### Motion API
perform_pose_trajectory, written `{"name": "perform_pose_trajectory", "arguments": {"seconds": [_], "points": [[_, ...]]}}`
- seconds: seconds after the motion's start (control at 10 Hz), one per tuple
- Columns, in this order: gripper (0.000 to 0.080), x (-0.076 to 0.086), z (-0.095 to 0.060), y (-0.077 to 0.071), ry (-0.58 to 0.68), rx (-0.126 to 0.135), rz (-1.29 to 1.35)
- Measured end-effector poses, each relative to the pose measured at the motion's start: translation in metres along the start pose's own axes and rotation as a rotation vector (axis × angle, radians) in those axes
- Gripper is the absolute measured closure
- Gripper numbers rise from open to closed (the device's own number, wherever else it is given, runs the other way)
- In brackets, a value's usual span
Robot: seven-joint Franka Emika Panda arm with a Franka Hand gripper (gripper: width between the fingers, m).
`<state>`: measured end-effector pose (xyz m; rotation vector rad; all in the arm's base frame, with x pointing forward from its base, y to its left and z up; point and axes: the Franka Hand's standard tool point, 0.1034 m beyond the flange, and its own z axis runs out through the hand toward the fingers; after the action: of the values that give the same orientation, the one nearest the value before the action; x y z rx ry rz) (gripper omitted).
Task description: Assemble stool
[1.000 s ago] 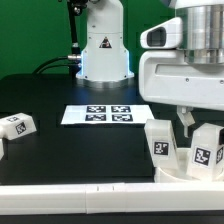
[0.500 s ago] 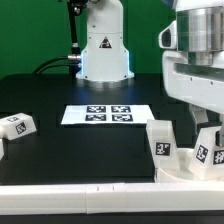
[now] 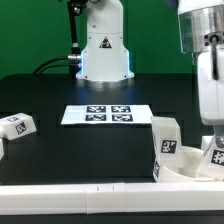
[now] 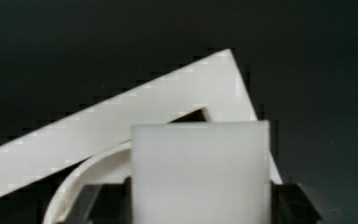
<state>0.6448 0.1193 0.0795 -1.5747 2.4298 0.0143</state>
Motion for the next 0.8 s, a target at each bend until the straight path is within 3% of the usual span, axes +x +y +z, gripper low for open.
{"name": "perform_pose_trajectory", "arguments": {"seconds": [0.1, 0.2, 0.3, 0.5, 0.6, 0.8], "points": [[0.0459, 0.0, 0.0, 0.0, 0.0, 0.0, -0.027], [0.0278, 0.0, 0.0, 0.0, 0.0, 0.0, -0.073], [0.0186, 0.002, -0.001, 0.001, 0.0, -0.019, -0.178], [0.0157, -0.001, -0.016, -0.001, -0.03, -0.088, -0.465], [0.0157, -0.004, -0.021, -0.001, -0.046, -0.101, -0.585], [0.0151, -0.005, -0.022, 0.0, -0.054, -0.101, -0.716]]}}
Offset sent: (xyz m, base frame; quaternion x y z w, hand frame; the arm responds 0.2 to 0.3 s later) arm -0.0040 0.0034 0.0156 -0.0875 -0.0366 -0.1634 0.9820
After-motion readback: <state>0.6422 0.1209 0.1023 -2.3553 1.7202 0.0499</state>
